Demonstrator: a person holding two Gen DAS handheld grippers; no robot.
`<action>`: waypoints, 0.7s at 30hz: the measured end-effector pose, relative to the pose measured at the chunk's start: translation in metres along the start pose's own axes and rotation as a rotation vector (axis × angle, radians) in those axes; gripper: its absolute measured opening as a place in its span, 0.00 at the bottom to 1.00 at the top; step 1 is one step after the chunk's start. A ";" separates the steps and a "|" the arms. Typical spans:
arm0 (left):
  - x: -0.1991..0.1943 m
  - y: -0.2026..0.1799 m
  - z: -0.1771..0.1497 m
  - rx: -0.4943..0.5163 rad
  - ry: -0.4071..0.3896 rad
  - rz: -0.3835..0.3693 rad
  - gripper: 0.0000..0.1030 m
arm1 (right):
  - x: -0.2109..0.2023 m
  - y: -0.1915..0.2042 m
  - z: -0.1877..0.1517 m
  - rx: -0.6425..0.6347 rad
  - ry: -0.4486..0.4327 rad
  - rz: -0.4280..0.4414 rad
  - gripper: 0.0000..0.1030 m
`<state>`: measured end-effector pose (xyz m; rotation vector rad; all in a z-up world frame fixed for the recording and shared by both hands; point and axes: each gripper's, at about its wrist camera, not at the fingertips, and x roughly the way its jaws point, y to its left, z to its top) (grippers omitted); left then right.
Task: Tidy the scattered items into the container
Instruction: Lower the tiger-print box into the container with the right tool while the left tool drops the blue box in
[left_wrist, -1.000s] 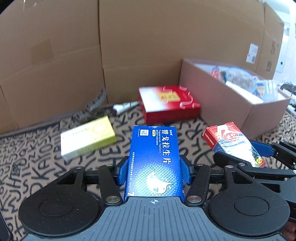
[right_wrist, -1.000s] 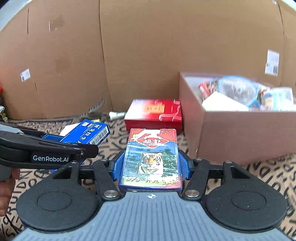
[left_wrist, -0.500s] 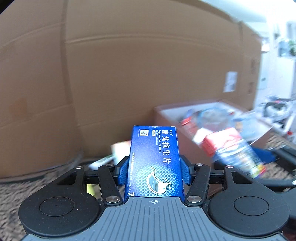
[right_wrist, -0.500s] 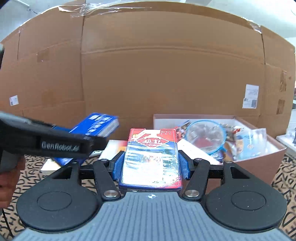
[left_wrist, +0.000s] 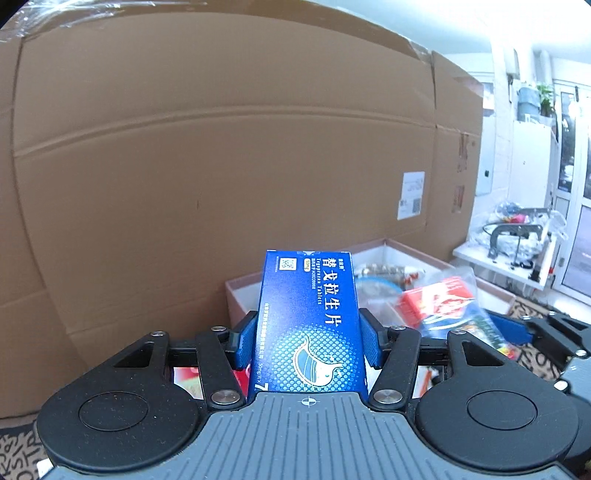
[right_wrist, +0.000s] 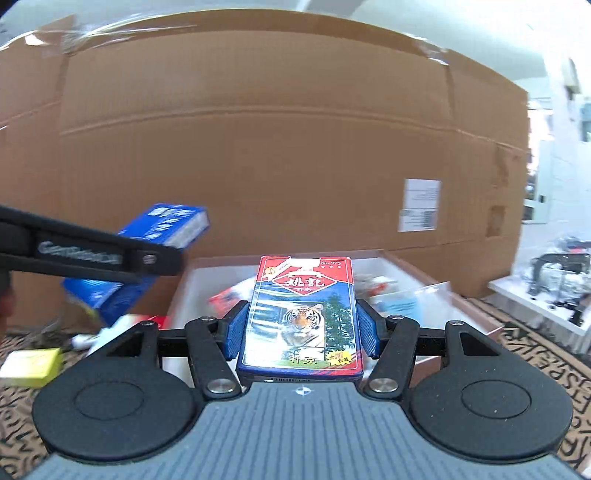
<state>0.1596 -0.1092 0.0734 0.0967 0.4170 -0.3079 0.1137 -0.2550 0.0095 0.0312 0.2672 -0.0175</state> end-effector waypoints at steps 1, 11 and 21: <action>0.007 -0.001 0.003 0.001 0.001 -0.005 0.56 | 0.005 -0.006 0.002 0.008 -0.003 -0.015 0.63; 0.084 -0.013 0.030 -0.020 0.055 -0.089 0.56 | 0.065 -0.046 0.026 0.025 -0.004 -0.086 0.63; 0.098 -0.007 0.023 -0.026 -0.019 -0.056 1.00 | 0.083 -0.062 0.036 0.042 -0.075 -0.114 0.87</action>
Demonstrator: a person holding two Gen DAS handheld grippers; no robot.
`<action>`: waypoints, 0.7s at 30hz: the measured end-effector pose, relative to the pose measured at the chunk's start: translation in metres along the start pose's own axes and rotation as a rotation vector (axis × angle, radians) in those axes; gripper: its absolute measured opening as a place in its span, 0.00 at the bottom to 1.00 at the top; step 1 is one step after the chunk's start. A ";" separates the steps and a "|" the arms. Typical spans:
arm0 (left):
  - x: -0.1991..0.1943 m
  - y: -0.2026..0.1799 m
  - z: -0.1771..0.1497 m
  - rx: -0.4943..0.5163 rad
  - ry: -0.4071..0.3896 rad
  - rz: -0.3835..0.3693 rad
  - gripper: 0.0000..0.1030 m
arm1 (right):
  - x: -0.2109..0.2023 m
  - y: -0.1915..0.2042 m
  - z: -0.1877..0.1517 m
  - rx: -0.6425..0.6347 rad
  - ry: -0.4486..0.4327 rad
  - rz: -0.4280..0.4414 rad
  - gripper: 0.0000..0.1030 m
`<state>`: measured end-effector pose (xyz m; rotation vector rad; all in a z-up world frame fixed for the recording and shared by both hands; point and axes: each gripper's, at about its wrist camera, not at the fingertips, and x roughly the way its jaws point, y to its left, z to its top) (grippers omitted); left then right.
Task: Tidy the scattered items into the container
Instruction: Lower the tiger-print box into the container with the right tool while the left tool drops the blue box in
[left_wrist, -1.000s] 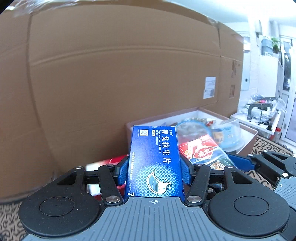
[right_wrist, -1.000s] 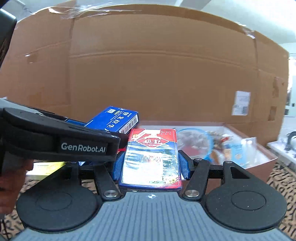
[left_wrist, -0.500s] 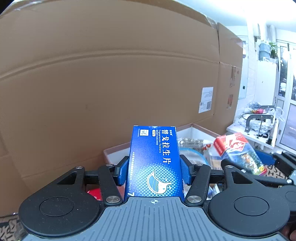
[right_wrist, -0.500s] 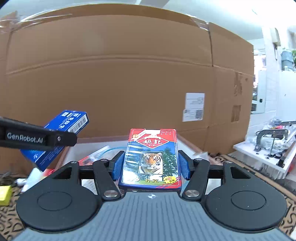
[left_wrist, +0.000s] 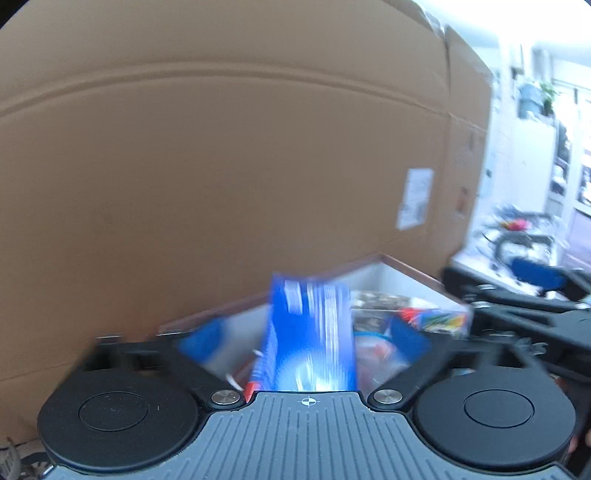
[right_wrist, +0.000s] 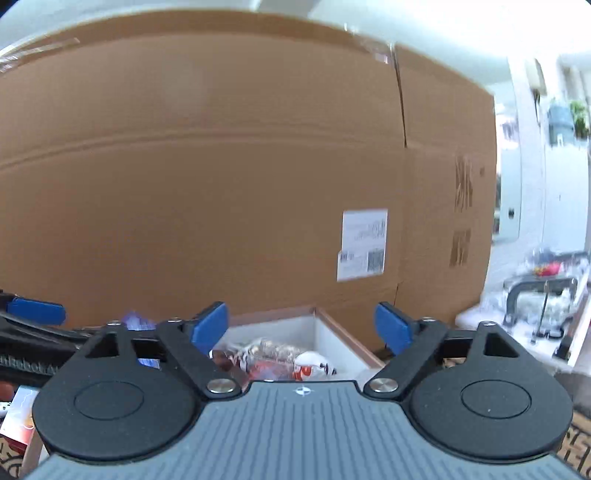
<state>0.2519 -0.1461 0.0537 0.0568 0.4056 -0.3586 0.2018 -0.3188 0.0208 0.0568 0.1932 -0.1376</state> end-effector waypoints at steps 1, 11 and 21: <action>-0.003 0.002 -0.001 -0.004 -0.001 -0.008 1.00 | -0.004 -0.002 -0.002 -0.005 -0.013 0.003 0.87; -0.041 0.009 -0.009 -0.033 -0.002 -0.027 1.00 | -0.042 0.003 -0.025 -0.027 0.013 -0.010 0.98; -0.065 0.011 -0.023 0.001 0.031 0.048 1.00 | -0.067 0.020 -0.028 -0.052 0.030 0.013 0.99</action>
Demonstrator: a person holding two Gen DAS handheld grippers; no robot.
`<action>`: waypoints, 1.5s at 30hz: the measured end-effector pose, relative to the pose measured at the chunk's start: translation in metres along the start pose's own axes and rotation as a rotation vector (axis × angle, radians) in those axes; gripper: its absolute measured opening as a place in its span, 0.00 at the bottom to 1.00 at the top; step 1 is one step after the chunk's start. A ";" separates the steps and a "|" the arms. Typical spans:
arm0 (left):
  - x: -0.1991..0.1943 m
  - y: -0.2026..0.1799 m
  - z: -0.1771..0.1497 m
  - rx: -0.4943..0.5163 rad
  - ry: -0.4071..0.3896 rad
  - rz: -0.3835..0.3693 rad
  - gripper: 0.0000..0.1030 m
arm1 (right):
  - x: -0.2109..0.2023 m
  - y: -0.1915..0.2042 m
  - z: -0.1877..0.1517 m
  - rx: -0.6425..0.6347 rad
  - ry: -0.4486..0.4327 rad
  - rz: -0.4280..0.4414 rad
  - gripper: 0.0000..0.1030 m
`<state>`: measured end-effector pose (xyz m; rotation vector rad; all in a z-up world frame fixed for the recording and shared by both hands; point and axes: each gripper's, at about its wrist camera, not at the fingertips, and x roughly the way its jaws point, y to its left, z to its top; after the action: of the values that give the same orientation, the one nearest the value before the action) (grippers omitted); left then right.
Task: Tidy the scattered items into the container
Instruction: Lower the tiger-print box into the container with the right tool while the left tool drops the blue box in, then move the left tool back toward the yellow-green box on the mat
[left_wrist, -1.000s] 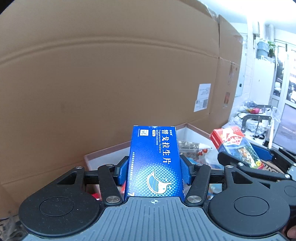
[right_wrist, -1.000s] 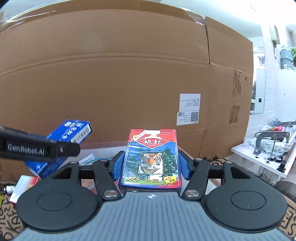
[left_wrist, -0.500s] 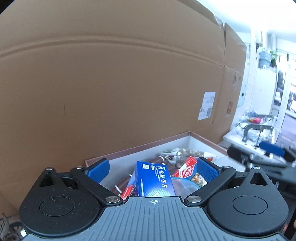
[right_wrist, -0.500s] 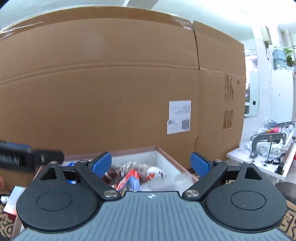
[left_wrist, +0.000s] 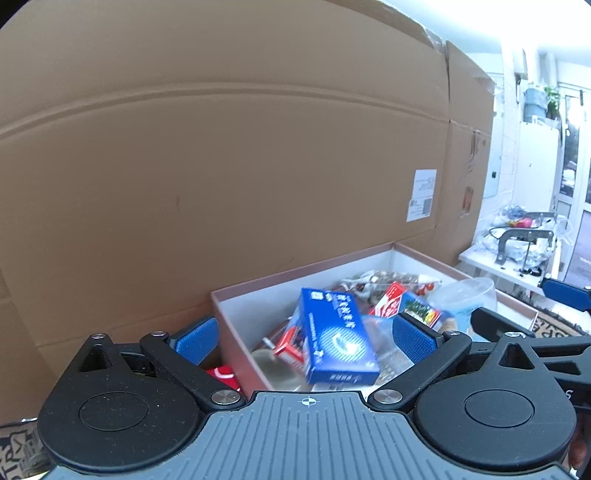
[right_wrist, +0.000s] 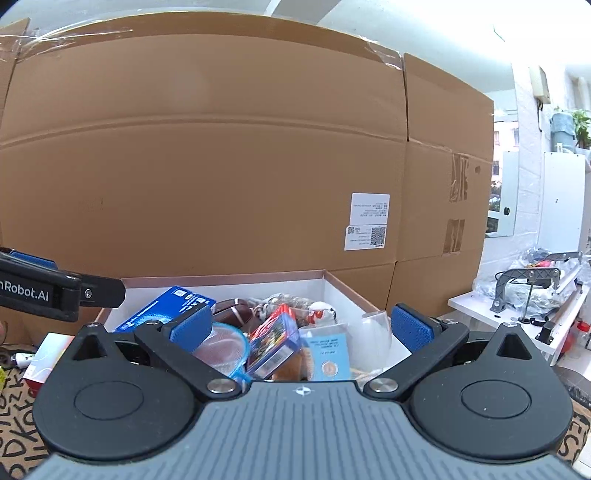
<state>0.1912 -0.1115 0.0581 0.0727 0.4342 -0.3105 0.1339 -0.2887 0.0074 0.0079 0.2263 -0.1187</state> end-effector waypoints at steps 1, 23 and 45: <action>-0.003 0.002 -0.001 -0.006 0.003 0.003 1.00 | -0.003 0.002 0.000 0.000 0.004 0.008 0.99; -0.080 0.072 -0.056 -0.133 0.037 0.107 1.00 | -0.071 0.079 -0.002 -0.079 -0.028 0.112 0.99; -0.110 0.218 -0.160 -0.346 0.185 0.366 1.00 | -0.049 0.199 -0.046 -0.231 0.146 0.407 0.99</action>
<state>0.1003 0.1484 -0.0394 -0.1575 0.6409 0.1354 0.0997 -0.0841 -0.0275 -0.1674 0.3782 0.3151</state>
